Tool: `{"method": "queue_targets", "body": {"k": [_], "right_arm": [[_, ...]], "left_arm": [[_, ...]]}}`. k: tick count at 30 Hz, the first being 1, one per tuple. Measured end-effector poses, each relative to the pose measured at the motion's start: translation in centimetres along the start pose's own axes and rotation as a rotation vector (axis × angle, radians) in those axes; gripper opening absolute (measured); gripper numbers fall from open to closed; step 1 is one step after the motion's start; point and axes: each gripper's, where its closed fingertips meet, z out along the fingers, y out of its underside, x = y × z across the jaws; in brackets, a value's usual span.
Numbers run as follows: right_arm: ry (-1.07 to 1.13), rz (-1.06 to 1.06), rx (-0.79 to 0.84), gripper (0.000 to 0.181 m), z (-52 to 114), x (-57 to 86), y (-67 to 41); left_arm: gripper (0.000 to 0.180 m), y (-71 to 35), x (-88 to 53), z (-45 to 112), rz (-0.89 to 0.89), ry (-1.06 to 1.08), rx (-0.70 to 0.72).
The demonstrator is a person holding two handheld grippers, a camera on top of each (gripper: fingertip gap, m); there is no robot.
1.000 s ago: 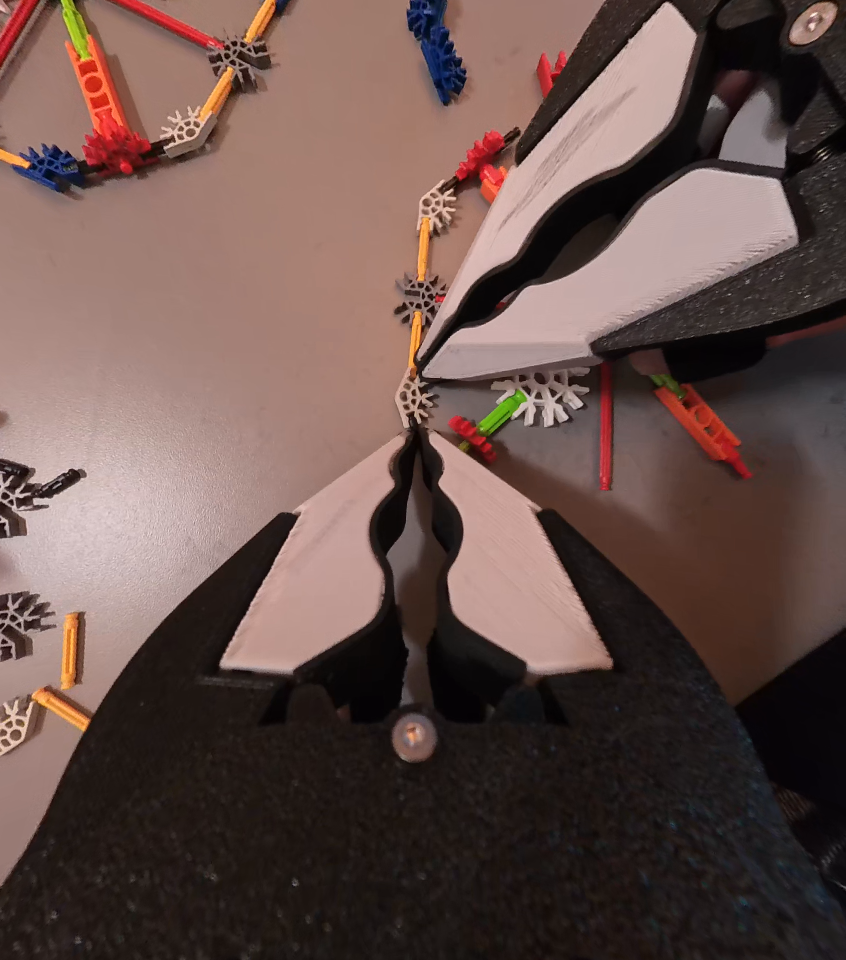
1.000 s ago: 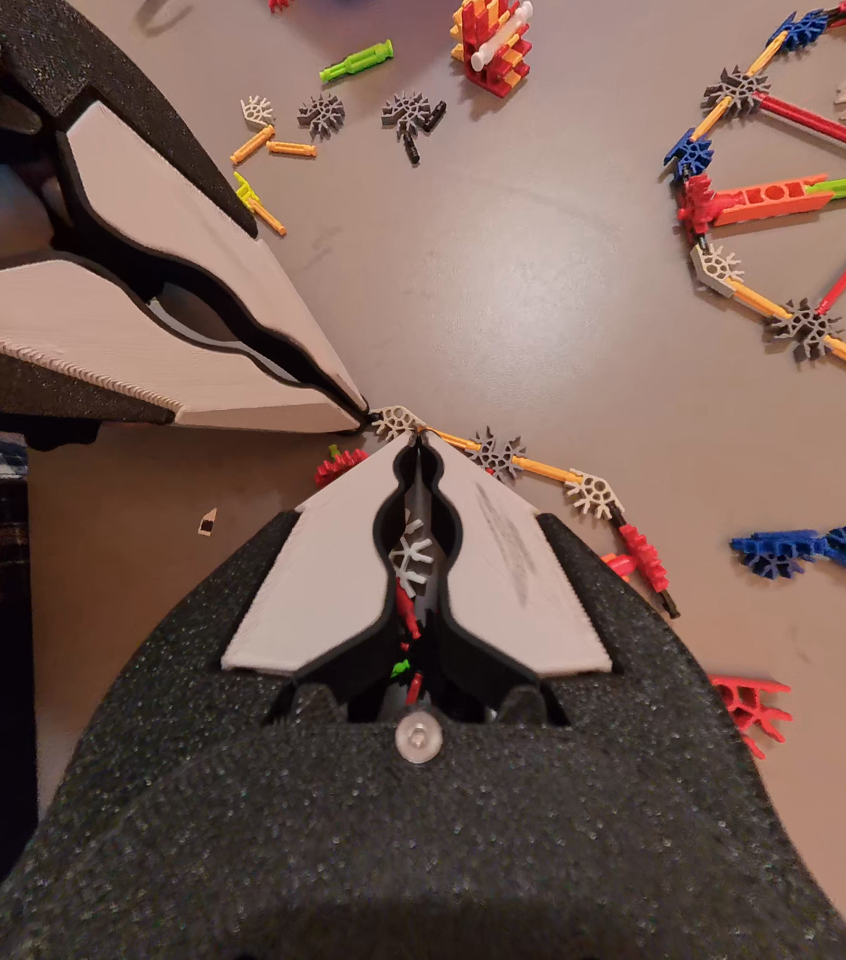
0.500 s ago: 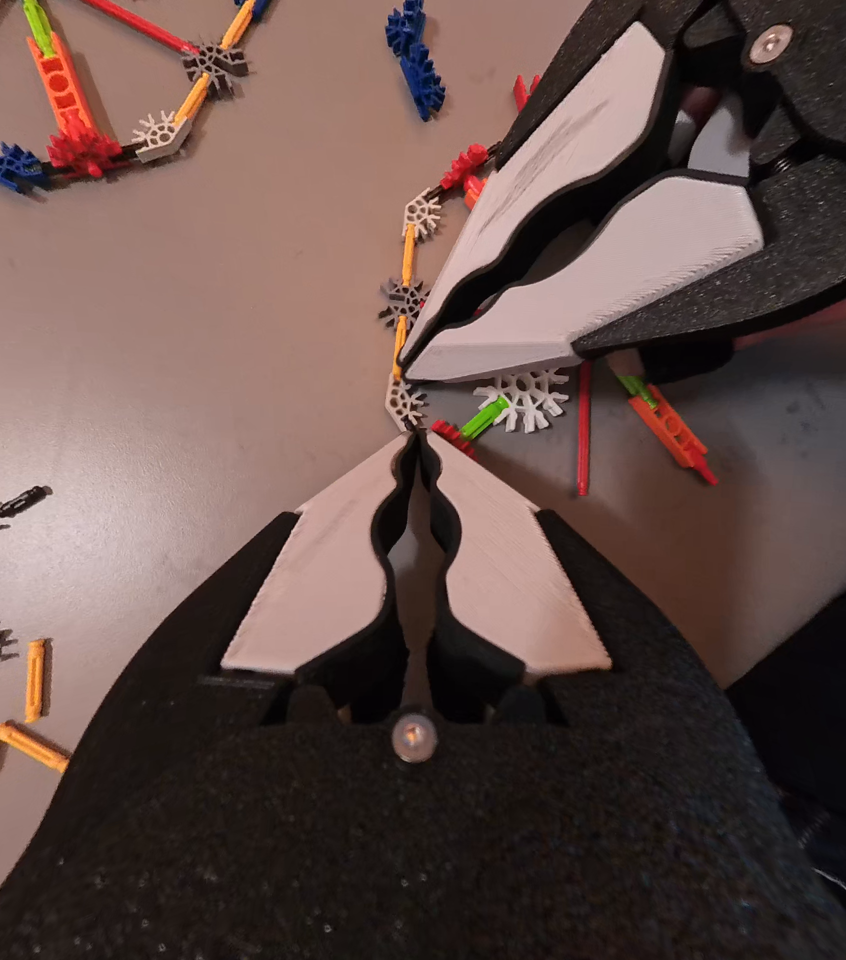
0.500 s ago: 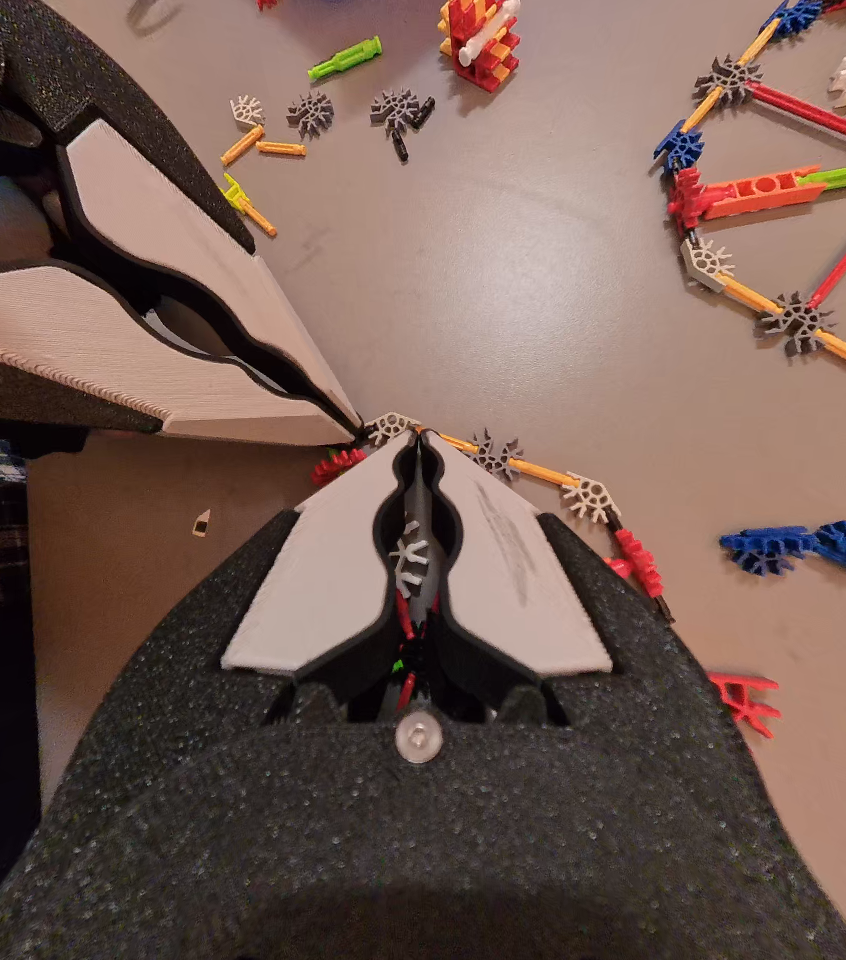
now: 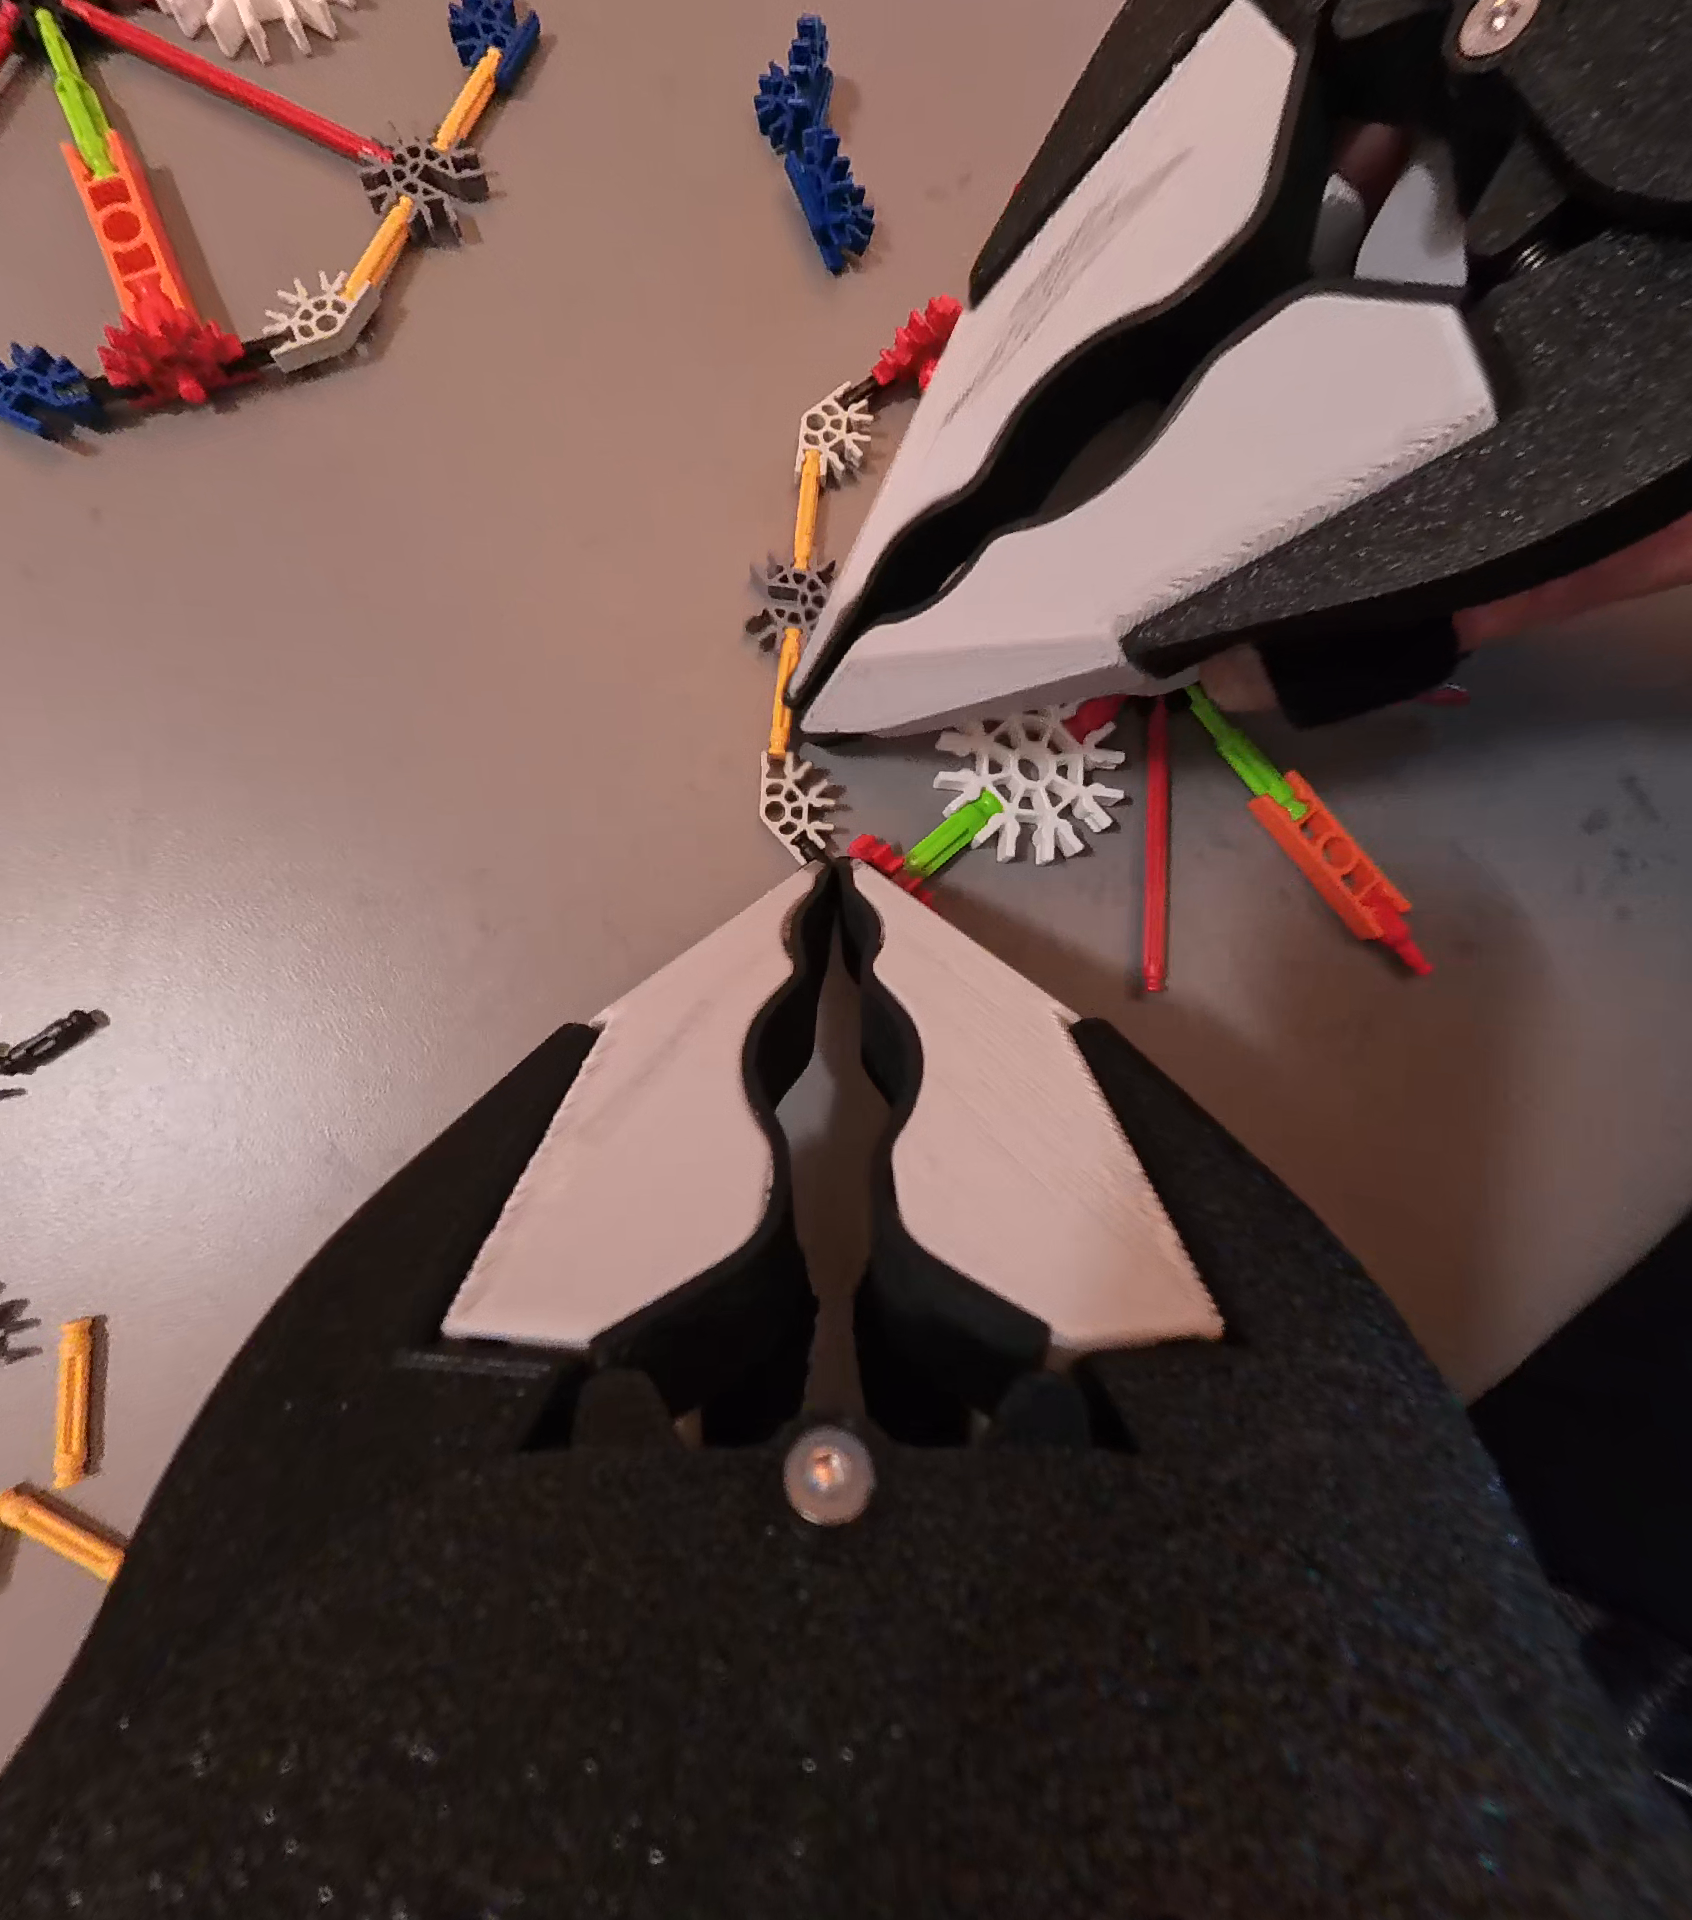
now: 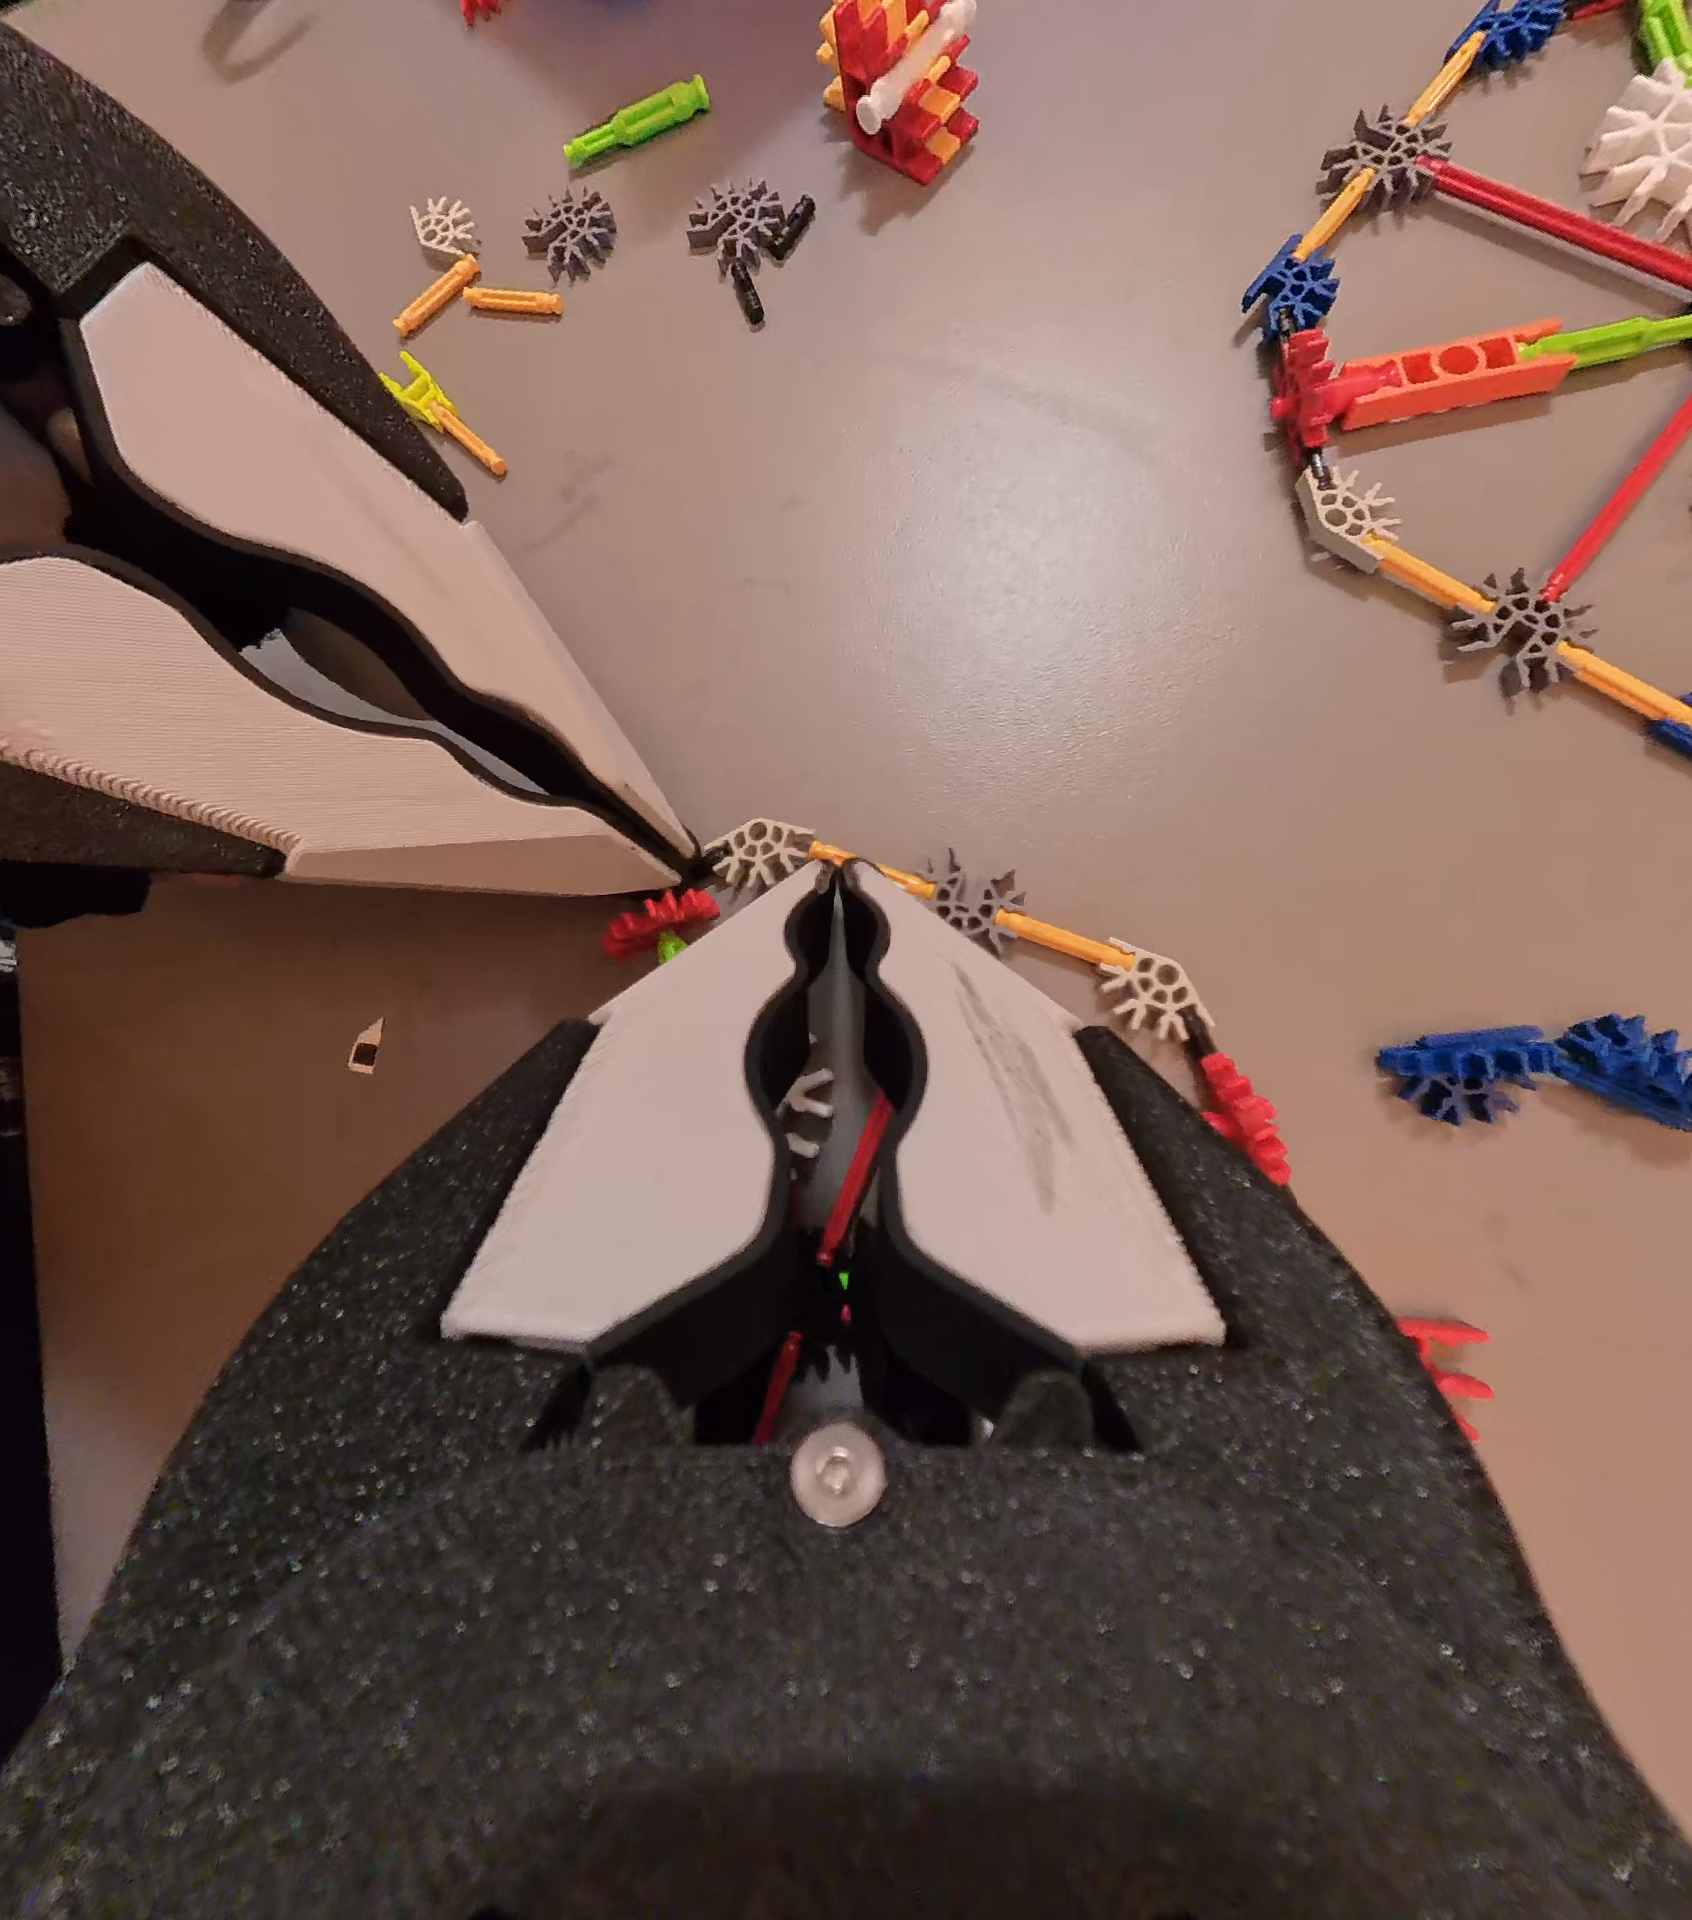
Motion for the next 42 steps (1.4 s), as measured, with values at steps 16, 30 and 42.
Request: {"method": "queue_targets", "body": {"k": [16,30,42], "right_arm": [[0.018,-0.006,0.007,0.0,-0.2,0.4,-0.3],[0.014,-0.001,0.017,0.0,-0.5,0.3,-0.3],[0.018,0.015,0.028,0.0,-0.8,0.3,0.2]], "left_arm": [[0.0,0.0,-0.4,-0.2,-0.004,-0.024,0.038],[0.007,-0.8,-0.9,0.0,0.035,-0.015,0.028],[0.012,-1.0,-1.2,0.8,0.086,-0.026,0.012]]}}
